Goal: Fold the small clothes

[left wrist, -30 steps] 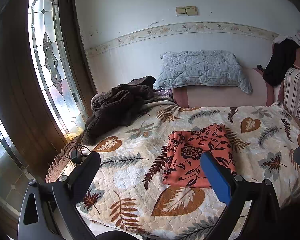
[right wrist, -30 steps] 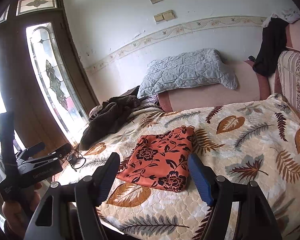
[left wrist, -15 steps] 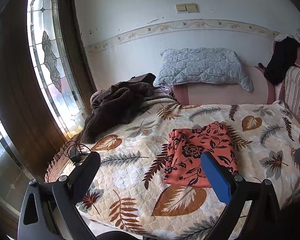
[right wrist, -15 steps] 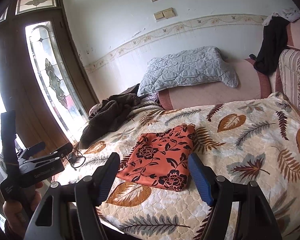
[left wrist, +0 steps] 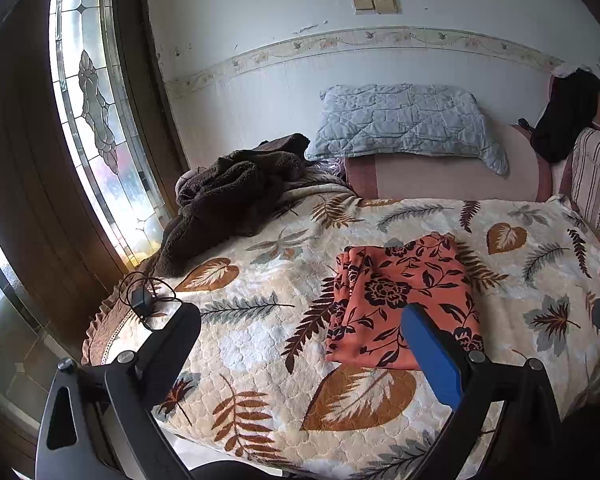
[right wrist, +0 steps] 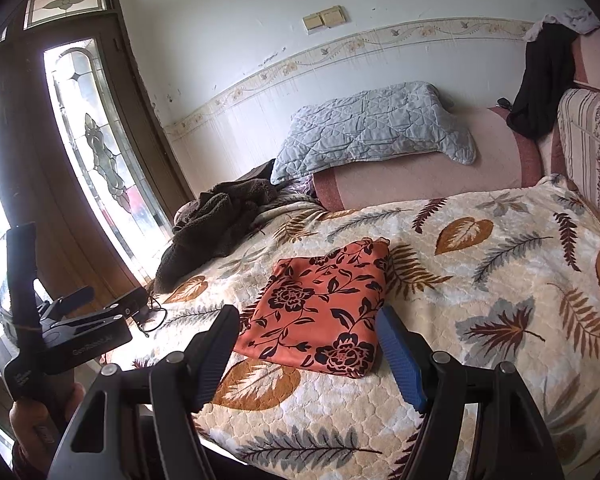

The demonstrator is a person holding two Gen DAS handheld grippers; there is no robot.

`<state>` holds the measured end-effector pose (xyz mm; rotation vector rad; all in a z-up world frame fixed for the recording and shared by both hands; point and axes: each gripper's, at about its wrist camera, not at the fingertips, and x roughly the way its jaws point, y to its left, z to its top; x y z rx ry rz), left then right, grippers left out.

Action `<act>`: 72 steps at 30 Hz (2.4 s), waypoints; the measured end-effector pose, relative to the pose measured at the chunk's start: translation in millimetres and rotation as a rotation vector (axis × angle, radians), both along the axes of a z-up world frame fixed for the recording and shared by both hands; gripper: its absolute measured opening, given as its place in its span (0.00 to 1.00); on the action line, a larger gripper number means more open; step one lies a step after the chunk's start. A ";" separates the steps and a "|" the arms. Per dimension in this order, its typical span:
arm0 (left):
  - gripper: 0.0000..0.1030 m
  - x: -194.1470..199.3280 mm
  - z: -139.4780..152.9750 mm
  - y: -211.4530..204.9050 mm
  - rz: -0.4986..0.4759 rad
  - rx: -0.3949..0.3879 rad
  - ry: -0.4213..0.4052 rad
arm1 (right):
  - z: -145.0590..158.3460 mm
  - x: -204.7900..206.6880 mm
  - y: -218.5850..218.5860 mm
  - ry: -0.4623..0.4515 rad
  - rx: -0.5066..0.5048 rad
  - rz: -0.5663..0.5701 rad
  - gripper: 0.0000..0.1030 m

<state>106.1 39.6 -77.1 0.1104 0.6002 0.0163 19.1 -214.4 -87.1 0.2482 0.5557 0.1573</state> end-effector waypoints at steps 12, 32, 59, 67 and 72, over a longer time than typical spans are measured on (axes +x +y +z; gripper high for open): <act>0.97 12.1 -16.1 7.5 0.011 -0.011 0.023 | -10.6 10.2 6.2 0.024 -0.001 -0.005 0.72; 0.97 121.3 -98.7 26.4 0.054 -0.010 0.205 | -61.9 116.0 -10.1 0.188 0.039 -0.012 0.72; 0.97 189.9 -154.2 -14.4 -0.043 0.015 0.325 | -158.7 216.9 -46.6 0.366 0.147 -0.017 0.72; 0.97 199.7 -160.8 -27.9 -0.065 0.011 0.352 | -172.4 227.5 -65.9 0.404 0.234 -0.040 0.72; 0.97 204.3 -164.9 -33.0 -0.087 -0.007 0.373 | -180.3 233.8 -71.6 0.422 0.275 -0.042 0.72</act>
